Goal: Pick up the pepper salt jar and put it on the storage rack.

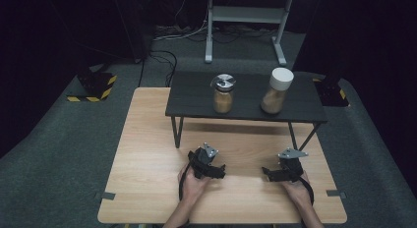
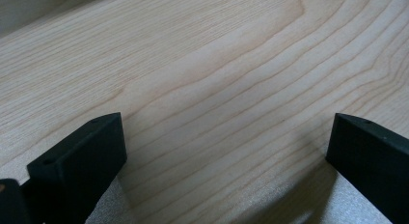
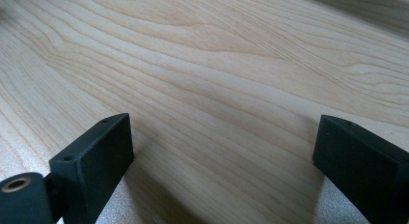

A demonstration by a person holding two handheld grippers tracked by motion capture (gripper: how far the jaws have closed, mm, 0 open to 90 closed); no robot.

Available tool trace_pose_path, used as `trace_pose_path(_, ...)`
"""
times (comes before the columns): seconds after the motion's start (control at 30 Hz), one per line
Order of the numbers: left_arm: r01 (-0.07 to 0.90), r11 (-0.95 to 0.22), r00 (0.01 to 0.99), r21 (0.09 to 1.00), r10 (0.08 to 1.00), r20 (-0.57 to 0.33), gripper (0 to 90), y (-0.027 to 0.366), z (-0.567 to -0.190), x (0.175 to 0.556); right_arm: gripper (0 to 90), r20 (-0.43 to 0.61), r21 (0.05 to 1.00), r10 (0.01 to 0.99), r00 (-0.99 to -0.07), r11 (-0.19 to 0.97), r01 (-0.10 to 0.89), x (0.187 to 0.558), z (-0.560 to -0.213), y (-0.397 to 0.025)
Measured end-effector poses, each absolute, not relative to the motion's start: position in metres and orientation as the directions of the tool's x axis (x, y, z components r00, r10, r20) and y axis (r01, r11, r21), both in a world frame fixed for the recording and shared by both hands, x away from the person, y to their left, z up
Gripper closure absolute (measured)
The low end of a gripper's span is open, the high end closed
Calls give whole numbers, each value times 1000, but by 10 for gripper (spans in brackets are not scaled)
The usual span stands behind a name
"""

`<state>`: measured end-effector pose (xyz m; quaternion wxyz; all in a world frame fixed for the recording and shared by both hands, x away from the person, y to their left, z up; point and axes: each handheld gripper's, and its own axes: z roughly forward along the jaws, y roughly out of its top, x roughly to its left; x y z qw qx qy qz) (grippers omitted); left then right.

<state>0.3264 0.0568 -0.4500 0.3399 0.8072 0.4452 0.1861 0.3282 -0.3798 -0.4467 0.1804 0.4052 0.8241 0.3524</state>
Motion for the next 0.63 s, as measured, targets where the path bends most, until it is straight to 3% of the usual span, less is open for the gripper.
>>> trace_pose_path(0.63,597,-363,523,715,852,-4,4,55,-450,326,66,-10,728,799,-601,418,543,328,-447,-379)
